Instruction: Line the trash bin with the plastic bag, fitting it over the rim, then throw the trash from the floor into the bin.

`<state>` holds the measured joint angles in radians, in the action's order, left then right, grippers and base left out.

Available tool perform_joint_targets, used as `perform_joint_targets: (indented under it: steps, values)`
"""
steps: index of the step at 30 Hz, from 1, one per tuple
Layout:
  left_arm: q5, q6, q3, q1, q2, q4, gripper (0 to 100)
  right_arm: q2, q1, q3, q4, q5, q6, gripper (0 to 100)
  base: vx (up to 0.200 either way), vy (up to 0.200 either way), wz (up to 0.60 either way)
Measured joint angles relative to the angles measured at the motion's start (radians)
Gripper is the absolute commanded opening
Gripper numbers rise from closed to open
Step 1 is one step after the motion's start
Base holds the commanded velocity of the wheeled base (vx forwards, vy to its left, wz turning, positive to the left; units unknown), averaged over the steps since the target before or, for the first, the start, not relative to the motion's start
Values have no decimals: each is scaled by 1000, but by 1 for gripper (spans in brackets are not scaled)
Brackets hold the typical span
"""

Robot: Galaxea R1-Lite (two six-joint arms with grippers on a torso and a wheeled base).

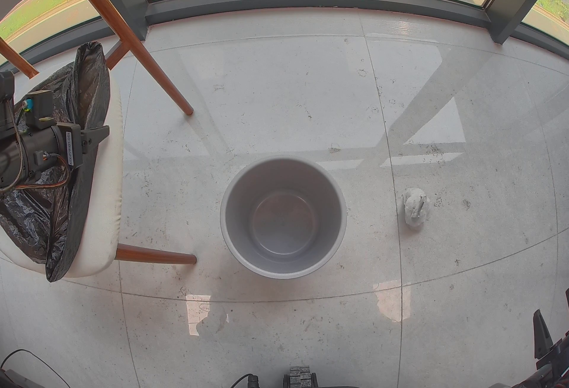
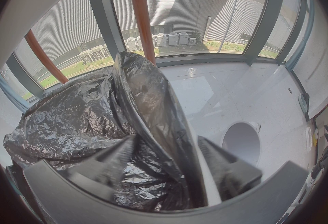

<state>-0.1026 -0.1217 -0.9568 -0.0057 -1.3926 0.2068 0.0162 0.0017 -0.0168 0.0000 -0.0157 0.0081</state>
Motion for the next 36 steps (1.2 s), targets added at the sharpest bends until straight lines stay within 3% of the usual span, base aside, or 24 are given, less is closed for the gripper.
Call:
perform_joint_targets:
  steps: [15,22,25,30,36]
  values:
    - [-13,10,24,2,35,-52,0,0,0,-1,0,-1,1,100,0,0,0]
    - [-59,127,-3,6,65,-115,0,0,0,-1,0,-1,6,100,0,0,0]
    - [-120,216,-21,14,71,-121,0,0,0,-1,0,-1,6,100,0,0,0]
    - [-293,355,-50,66,75,-127,0,0,-1,-1,0,-1,6,100,0,0,0]
    - [-469,590,-71,109,83,-140,0,0,-1,-1,0,-1,6,100,0,0,0]
